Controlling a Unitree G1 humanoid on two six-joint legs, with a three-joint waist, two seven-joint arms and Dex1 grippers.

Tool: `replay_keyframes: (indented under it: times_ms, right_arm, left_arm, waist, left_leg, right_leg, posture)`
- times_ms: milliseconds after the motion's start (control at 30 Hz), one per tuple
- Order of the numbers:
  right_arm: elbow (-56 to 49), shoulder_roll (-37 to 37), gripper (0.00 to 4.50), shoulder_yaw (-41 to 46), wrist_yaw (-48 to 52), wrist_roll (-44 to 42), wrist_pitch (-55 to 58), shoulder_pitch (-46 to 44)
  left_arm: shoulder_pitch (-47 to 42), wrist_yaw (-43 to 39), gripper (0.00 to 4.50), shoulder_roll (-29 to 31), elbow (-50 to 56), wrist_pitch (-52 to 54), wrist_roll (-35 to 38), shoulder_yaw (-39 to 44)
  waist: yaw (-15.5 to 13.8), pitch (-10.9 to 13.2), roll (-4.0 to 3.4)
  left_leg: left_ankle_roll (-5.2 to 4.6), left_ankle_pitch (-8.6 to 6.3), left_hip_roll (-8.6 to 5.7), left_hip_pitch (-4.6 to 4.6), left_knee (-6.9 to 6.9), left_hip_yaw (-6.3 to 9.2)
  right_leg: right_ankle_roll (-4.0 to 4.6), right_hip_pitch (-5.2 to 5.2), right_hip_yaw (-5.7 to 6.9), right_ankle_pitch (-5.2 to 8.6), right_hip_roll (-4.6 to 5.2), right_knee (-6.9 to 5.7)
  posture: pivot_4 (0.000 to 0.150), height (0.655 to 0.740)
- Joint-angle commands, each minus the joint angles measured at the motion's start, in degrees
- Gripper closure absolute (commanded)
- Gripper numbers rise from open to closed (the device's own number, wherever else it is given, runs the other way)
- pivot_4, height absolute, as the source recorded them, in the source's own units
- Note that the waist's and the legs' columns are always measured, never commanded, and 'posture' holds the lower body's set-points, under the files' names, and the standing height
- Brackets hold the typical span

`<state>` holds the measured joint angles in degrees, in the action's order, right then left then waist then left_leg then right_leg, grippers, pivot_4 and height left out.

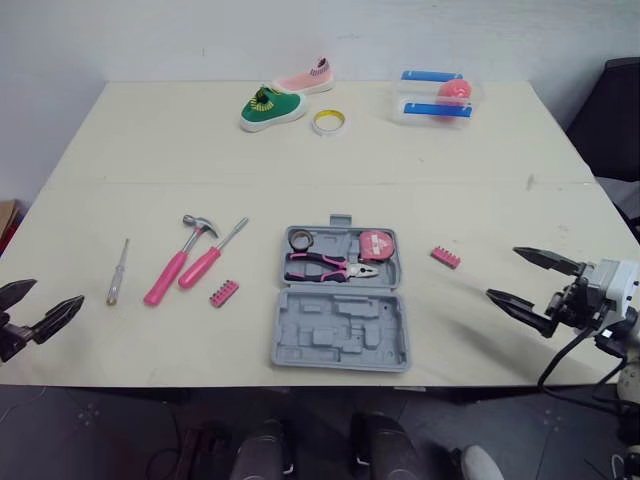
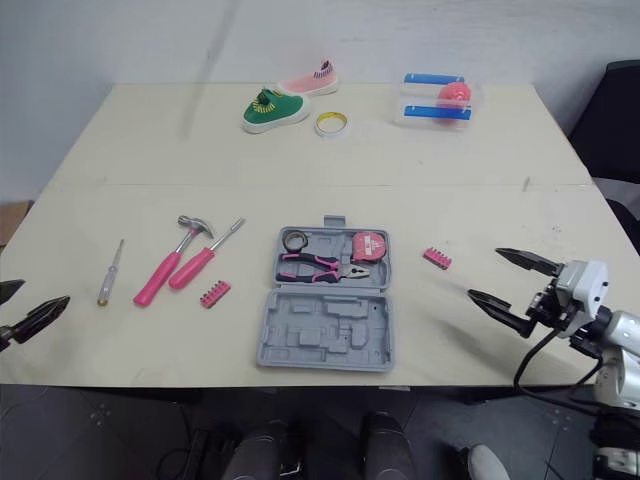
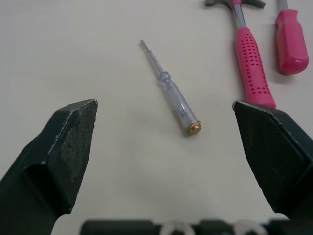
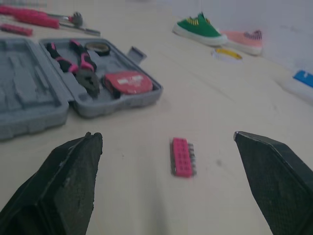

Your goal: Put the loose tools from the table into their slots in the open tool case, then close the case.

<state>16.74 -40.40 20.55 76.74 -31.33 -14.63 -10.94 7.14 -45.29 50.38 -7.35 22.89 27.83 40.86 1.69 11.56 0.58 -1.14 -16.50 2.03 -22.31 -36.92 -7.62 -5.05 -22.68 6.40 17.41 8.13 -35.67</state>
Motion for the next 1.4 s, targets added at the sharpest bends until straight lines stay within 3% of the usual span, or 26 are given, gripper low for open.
replay_keyframes:
  times_ms: [33,133,233,533,800,833,900,1133,1333,1400]
  right_arm:
    - [-7.4,1.6,0.0,-0.9,-0.4,-3.3,1.9,0.0]
    - [-12.8,3.4,0.0,-2.7,-1.9,-4.6,4.0,-0.7]
    - [-17.0,4.3,0.0,-4.5,-2.1,-6.0,6.4,-1.4]
    - [-21.4,4.1,0.0,-7.9,-1.2,-6.5,10.9,-3.4]
    - [-23.5,3.9,0.0,-7.7,-1.1,-7.4,12.9,-3.3]
    - [-23.6,3.8,0.0,-7.6,-1.1,-7.5,13.1,-3.2]
    - [-23.6,3.8,0.0,-7.3,-1.1,-7.7,13.2,-2.8]
    - [-22.9,4.0,0.0,-6.9,-0.7,-7.6,12.8,-1.6]
    - [-20.4,3.7,0.0,-6.2,0.3,-6.8,11.2,-0.9]
    - [-19.4,2.9,0.0,-5.8,0.9,-5.8,10.1,-0.2]
  left_arm:
    - [-2.8,6.9,0.01,0.4,4.6,10.6,0.6,-2.4]
    - [-9.9,17.4,0.01,-0.3,7.4,23.8,-0.3,-6.0]
    - [-16.5,22.2,0.01,-0.7,6.1,30.6,-1.0,-8.9]
    - [-26.2,25.7,0.01,-2.7,0.4,35.6,-4.0,-16.5]
    - [-25.4,25.2,0.01,-3.6,-0.3,40.5,-4.3,-18.7]
    - [-24.8,25.3,0.56,-3.7,-0.3,40.7,-4.5,-18.6]
    - [-23.7,25.5,1.16,-4.1,-0.8,40.5,-4.8,-18.4]
    - [-22.0,25.8,4.3,-5.0,-1.0,38.8,-5.7,-17.1]
    - [-21.7,23.1,4.41,-4.6,0.9,24.7,-6.2,-12.9]
    - [-20.1,15.9,4.41,-2.9,6.1,16.4,-5.0,-13.1]
  waist:
    - [-0.1,0.0,0.0]
    - [-0.3,0.0,0.01]
    - [-0.4,0.0,0.03]
    - [-0.1,0.0,0.07]
    - [-0.1,0.0,0.08]
    - [-0.1,0.0,0.08]
    - [-0.1,0.0,0.07]
    - [-0.2,-0.1,0.01]
    - [-0.3,-0.1,-0.02]
    - [-0.3,-0.1,0.1]
  left_leg:
    - [-0.01,0.0,0.0,0.0,-0.02,0.0]
    - [-0.04,0.03,-0.03,0.0,-0.12,0.01]
    - [-0.03,0.1,-0.08,0.0,-0.18,0.05]
    - [0.13,0.25,-0.12,0.0,-0.14,-0.2]
    - [0.21,0.22,-0.1,0.12,-0.16,-0.34]
    - [0.21,0.22,-0.1,0.13,-0.16,-0.36]
    - [0.2,0.21,-0.1,0.17,-0.13,-0.42]
    - [0.17,0.17,-0.13,0.22,-0.14,-0.51]
    - [0.2,0.19,-0.09,0.23,-0.13,-0.49]
    - [0.2,0.19,-0.06,0.16,-0.15,-0.45]
  right_leg:
    - [0.0,0.01,0.0,0.0,0.0,-0.02]
    - [-0.02,0.02,-0.01,-0.01,0.01,-0.14]
    - [-0.07,0.03,-0.01,-0.04,0.0,-0.23]
    - [-0.09,-0.06,-0.05,-0.05,-0.1,-0.21]
    - [-0.09,-0.1,-0.13,-0.05,-0.11,-0.29]
    - [-0.09,-0.1,-0.15,-0.05,-0.1,-0.29]
    - [-0.09,-0.1,-0.19,-0.05,-0.1,-0.29]
    - [-0.13,-0.1,-0.27,-0.07,-0.04,-0.29]
    - [-0.13,-0.1,-0.31,-0.07,-0.04,-0.29]
    - [-0.13,-0.12,-0.32,-0.07,-0.05,-0.28]
  posture:
    - [0.15,0.74]
    - [0.15,0.74]
    - [0.15,0.74]
    - [0.15,0.74]
    - [0.15,0.74]
    - [0.15,0.74]
    - [0.15,0.74]
    - [0.15,0.74]
    - [0.15,0.74]
    - [0.15,0.74]
